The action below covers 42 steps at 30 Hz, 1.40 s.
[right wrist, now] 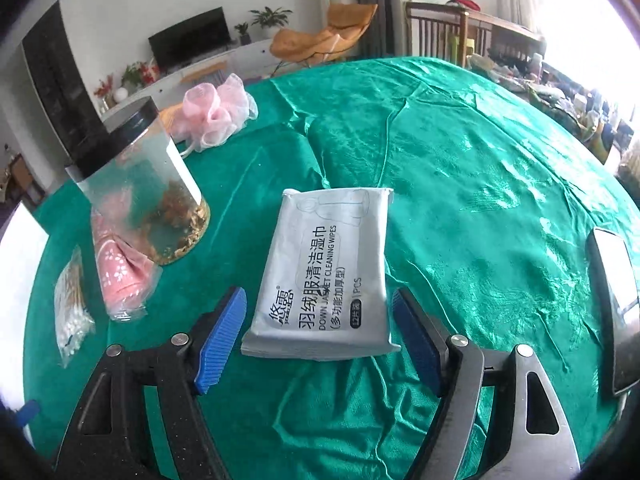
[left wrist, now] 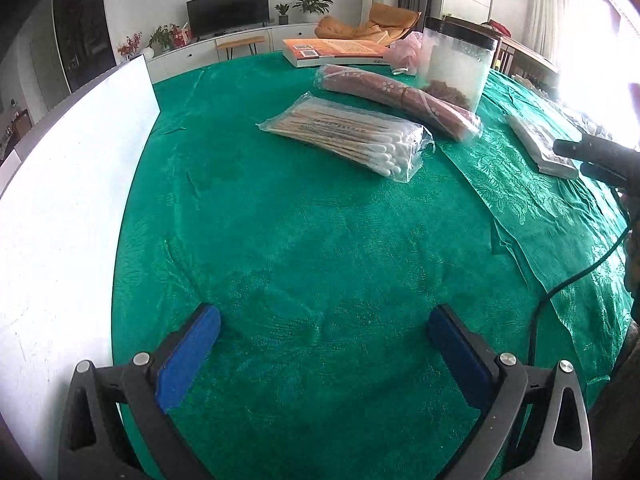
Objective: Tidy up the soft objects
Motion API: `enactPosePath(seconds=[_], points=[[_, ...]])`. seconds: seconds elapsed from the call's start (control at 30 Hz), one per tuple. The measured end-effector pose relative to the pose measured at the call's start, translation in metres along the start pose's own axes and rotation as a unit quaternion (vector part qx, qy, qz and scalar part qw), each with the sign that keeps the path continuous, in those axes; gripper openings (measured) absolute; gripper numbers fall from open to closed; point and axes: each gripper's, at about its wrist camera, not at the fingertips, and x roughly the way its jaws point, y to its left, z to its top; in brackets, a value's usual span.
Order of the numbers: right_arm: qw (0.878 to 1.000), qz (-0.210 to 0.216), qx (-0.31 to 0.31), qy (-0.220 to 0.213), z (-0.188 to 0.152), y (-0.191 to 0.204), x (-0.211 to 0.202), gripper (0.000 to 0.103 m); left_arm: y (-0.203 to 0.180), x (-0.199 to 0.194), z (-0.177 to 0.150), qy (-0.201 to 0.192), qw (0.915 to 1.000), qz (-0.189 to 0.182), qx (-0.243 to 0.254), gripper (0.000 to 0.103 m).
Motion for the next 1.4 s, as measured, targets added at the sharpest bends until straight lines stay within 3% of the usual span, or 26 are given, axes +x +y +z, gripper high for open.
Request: enactPosePath(seconds=[0.1,0.23,0.4,0.47,0.6,0.8,0.9,1.0,1.13,1.23,1.4], points=[[1.0,0.003,0.018,-0.011,-0.017,-0.009,-0.011,0.079,0.0,0.0,0.0,0.0,1.0,0.0,0.0,0.103],[0.998,0.017,0.06,0.02,-0.027,-0.022,-0.004,0.079,0.0,0.0,0.0,0.0,1.0,0.0,0.0,0.103],[0.999,-0.013,0.036,0.015,-0.031,-0.011,-0.004,0.079,0.0,0.001,0.001,0.003,1.0,0.001,-0.001,0.103],[0.999,-0.023,0.024,0.015,-0.035,-0.008,-0.004,0.081,0.003,0.001,0.007,0.022,0.9996,-0.005,-0.017,0.103],[0.999,-0.018,0.026,0.011,-0.037,-0.009,-0.005,0.082,0.012,-0.011,0.028,-0.009,0.9874,-0.11,-0.113,0.103],[0.999,-0.025,0.017,0.012,-0.037,-0.008,-0.004,0.083,0.003,0.028,0.095,-0.005,0.9765,-0.148,-0.157,0.103],[0.999,-0.028,0.011,0.013,-0.038,-0.006,-0.004,0.084,0.004,0.059,0.125,0.007,0.9768,-0.119,-0.178,0.103],[0.999,-0.03,0.009,0.014,-0.037,-0.005,-0.004,0.084,-0.001,0.089,0.141,0.032,0.9821,-0.066,-0.173,0.103],[0.999,-0.029,0.009,0.014,-0.038,-0.005,-0.004,0.085,-0.015,0.103,0.149,0.044,0.9907,-0.006,-0.128,0.103],[0.999,-0.029,0.007,0.014,-0.038,-0.004,-0.003,0.086,-0.029,0.112,0.147,0.061,0.9961,0.035,-0.054,0.103],[0.999,-0.029,0.007,0.014,-0.037,-0.003,-0.004,0.086,-0.014,0.109,0.143,0.056,0.9972,0.029,-0.041,0.103]])
